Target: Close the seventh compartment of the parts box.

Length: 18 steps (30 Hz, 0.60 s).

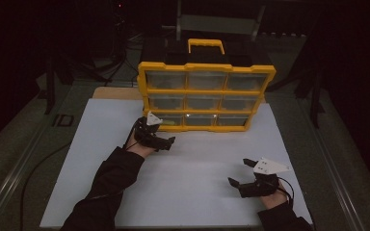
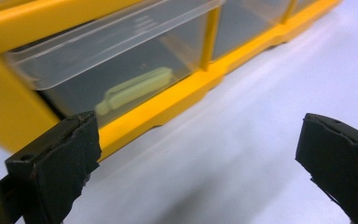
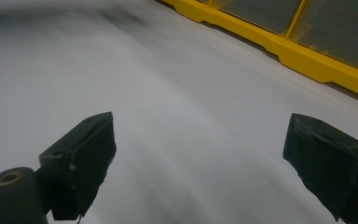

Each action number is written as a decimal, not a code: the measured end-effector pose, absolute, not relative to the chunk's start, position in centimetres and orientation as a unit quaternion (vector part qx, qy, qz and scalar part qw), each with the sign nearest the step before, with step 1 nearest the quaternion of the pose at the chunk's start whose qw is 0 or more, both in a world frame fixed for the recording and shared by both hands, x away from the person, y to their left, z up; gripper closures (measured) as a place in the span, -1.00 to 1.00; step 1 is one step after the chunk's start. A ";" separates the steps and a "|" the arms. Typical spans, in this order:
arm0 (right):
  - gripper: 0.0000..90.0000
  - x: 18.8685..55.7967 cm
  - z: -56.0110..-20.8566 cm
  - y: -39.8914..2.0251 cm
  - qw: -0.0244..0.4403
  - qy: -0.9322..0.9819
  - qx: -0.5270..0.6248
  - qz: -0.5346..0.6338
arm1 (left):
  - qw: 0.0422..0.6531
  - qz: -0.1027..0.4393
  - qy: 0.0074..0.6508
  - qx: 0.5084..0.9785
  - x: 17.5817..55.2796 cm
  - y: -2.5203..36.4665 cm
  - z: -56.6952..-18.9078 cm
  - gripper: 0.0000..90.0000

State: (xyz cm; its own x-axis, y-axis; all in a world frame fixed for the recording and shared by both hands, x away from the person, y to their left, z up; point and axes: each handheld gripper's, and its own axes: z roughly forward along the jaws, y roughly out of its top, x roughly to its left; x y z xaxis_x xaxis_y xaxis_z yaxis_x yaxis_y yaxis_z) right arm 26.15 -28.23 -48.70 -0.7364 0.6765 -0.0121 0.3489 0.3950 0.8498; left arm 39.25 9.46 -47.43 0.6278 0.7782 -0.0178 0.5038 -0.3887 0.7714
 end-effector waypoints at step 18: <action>-0.80 26.2 -48.7 -28.2 0.180 0.816 0.314 0.451 | 0.429 0.179 0.375 0.802 38.5 10.4 -45.9 -1.00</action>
State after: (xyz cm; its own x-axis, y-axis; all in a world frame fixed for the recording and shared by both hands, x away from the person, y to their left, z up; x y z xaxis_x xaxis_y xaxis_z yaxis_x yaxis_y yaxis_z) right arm 26.17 -28.19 -48.72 -0.7375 0.6752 -0.0107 0.3497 0.3954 0.8494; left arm 38.52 10.40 -45.86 0.6542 0.7556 -0.0341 0.4482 -0.3509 0.8222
